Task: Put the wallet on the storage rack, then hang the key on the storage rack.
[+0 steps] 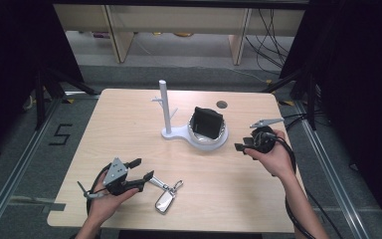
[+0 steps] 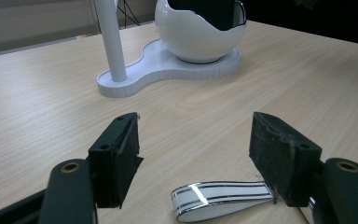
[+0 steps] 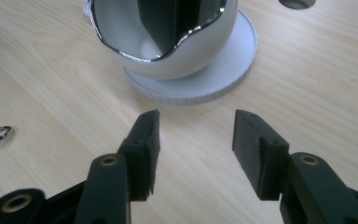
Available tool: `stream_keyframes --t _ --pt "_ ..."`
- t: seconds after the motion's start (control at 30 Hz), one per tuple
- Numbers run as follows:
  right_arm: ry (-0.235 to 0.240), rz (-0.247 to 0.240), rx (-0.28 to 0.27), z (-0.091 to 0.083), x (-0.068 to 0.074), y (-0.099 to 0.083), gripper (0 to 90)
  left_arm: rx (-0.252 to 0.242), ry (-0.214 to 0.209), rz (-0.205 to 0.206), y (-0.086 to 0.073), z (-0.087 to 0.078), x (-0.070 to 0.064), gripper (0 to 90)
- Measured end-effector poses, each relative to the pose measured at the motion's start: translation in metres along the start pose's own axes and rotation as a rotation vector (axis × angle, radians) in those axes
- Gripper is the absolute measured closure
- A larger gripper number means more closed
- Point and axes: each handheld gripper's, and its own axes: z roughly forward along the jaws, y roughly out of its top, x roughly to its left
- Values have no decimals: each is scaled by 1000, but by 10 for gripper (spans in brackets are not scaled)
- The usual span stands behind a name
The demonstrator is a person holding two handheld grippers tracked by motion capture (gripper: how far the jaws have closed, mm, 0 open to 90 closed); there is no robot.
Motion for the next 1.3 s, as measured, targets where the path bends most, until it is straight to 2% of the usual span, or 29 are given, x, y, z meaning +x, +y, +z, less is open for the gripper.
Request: stream_keyframes --t 0.03,0.07,0.1,0.13,0.17,0.2,0.23,0.27,0.37,0.43,0.47,0.5,0.53,0.57,0.63,0.67,0.73,0.77,0.8,0.97,1.0,1.03,1.1,1.17,1.2,1.3 --pt "2 30 36 -3 2 -1 520 -2 0 -2 0 0 0 328" --pt "-1 37 15 -1 2 -4 520 -3 1 -3 1 0 0 329" --pt "2 24 10 0 1 -6 519 -8 -4 -12 1 -1 0 330" --pt "-3 27 30 -1 2 -8 514 -1 0 -15 2 -2 0 333" --pt "-6 81 48 -2 6 -10 509 -6 -3 -23 2 -2 0 337" --pt "-11 76 51 -1 6 -12 502 -14 -11 -33 2 -2 1 339" --pt "-10 48 30 1 5 -13 495 -14 -11 -33 2 -2 1 340" --pt "-15 49 48 1 5 -15 492 -2 -2 -27 3 -3 0 341" --pt "-21 52 45 6 7 -23 483 -2 3 -30 3 -3 1 341" --pt "-23 101 85 7 11 -28 483 -4 4 -31 4 -1 0 342" --pt "-22 88 88 9 11 -31 483 2 9 -30 5 -1 -1 343" --pt "-21 99 111 9 12 -32 484 0 0 -26 6 0 -1 343" --pt "-26 96 103 11 12 -35 484 8 3 -23 7 -1 -2 343" --pt "-22 118 93 13 14 -37 484 0 -5 -24 8 0 -3 343" --pt "-26 108 116 13 14 -40 490 0 -3 -28 8 1 -3 345" --pt "-30 119 111 14 15 -42 493 20 -2 -20 9 1 -5 346" --pt "-36 115 127 13 16 -43 500 20 -9 -19 10 1 -5 348" --pt "-31 126 129 14 17 -46 515 33 -8 -31 11 2 -6 351" --pt "-52 122 136 13 18 -47 520 35 -9 -31 12 2 -5 354" --pt "-49 132 149 13 22 -50 544 56 -24 -46 15 3 -6 364" --pt "-52 120 165 12 23 -50 552 64 -25 -49 15 4 -7 364" --pt "-33 130 186 12 23 -51 566 71 -29 -60 17 4 -8 372" --pt "-45 138 195 13 25 -51 584 91 -30 -54 20 5 -8 378" --pt "-38 129 193 14 26 -51 600 100 -39 -53 21 5 -8 382" --pt "-34 122 214 14 27 -51 639 122 -44 -49 23 7 -9 393" --pt "-34 122 215 14 28 -50 665 150 -48 -42 26 8 -10 418"
